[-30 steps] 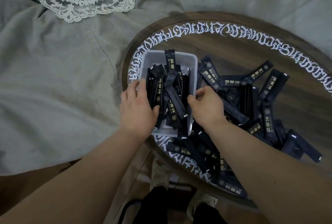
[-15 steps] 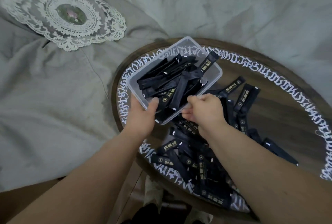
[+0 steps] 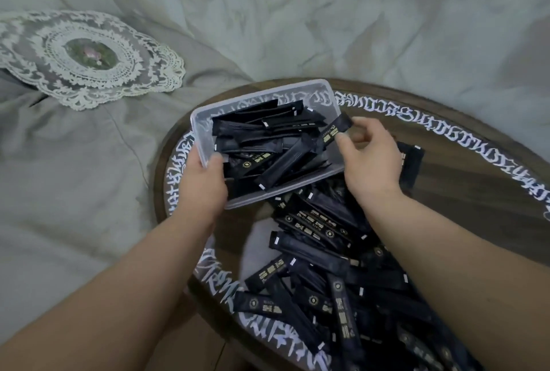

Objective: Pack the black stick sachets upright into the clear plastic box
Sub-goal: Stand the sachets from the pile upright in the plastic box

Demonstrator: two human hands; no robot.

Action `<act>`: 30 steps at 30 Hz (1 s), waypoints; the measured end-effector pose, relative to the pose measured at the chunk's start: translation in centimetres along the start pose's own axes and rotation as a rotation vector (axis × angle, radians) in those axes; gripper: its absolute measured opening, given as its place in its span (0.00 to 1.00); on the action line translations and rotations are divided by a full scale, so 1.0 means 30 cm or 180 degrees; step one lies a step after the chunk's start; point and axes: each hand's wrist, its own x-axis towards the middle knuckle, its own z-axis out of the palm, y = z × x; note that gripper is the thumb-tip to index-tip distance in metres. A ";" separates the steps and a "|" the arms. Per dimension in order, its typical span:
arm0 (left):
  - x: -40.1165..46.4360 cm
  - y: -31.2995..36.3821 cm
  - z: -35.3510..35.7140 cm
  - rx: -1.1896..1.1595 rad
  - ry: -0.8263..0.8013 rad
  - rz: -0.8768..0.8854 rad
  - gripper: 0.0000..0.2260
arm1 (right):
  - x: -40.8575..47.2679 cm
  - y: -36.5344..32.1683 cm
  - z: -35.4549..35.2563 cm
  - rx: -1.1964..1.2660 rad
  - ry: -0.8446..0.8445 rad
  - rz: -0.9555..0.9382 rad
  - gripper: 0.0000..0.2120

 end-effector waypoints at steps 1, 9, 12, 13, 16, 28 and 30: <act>0.002 -0.011 -0.004 0.0001 -0.0003 0.0053 0.12 | 0.003 0.009 0.016 -0.0098 0.0044 -0.0106 0.09; 0.033 -0.098 0.009 -0.0452 0.0042 0.0628 0.12 | 0.004 0.053 0.067 -0.1080 0.0245 -0.0828 0.11; 0.033 -0.121 0.016 -0.0572 0.0147 0.0778 0.07 | -0.019 0.060 0.050 -0.1814 0.0130 -0.1227 0.14; 0.021 -0.129 0.013 -0.0585 0.0144 0.0840 0.06 | -0.032 0.060 0.043 -0.1863 0.0127 -0.1297 0.15; -0.040 -0.145 -0.003 -0.0677 0.0181 0.0816 0.10 | -0.098 0.064 0.011 -0.1596 0.0189 -0.1468 0.15; -0.461 -0.160 -0.115 -0.1717 -0.0245 0.0515 0.07 | -0.495 0.038 -0.176 -0.2075 -0.0247 -0.2399 0.24; -0.501 -0.176 -0.120 -0.1822 -0.0292 0.0441 0.06 | -0.543 0.041 -0.160 -0.2013 -0.0481 -0.2373 0.24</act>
